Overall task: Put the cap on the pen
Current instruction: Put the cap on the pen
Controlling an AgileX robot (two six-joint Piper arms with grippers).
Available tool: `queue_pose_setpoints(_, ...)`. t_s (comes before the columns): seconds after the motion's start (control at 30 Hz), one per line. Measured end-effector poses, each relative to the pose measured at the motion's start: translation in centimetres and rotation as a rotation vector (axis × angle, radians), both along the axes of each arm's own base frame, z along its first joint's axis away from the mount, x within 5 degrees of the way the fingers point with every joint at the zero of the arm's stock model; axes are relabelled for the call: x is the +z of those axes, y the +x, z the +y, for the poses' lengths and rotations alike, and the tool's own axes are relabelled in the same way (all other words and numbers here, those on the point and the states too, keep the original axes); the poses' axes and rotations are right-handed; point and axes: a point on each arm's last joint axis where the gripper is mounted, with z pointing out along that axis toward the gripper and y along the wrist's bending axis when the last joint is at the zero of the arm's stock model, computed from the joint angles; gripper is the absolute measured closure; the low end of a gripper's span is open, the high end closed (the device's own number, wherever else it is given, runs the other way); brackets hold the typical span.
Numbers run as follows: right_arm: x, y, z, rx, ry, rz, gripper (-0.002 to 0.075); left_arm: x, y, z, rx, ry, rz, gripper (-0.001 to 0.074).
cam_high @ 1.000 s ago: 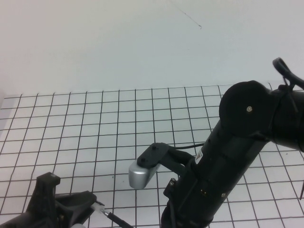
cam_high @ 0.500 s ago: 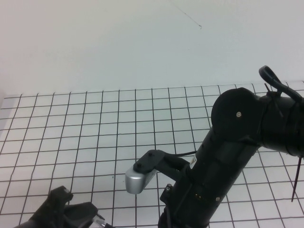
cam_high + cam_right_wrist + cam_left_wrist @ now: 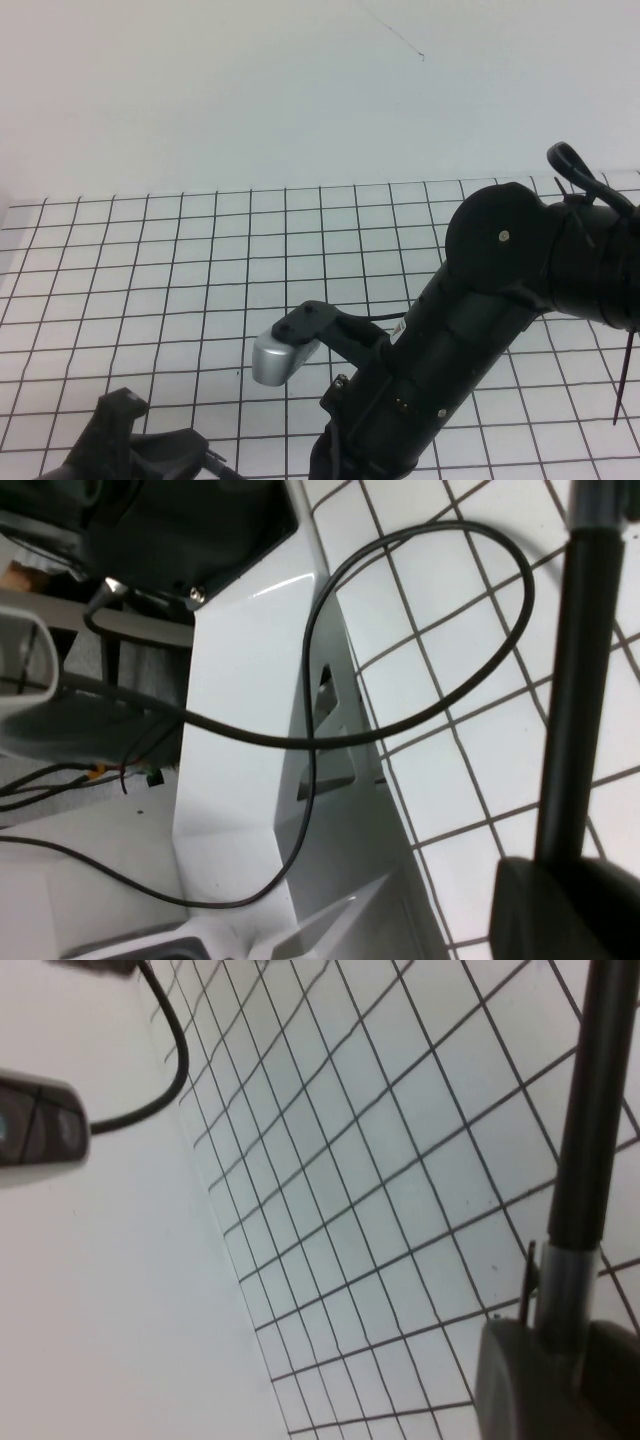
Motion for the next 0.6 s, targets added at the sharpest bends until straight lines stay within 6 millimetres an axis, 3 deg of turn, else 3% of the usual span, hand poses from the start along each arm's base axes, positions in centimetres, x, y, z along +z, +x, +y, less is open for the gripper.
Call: queue_pose_setpoints(0.6,0.12,0.78,0.42,-0.068,0.042,-0.058,0.0729,0.17,-0.04,-0.15,0.007,-0.045,0.019,0.0735)
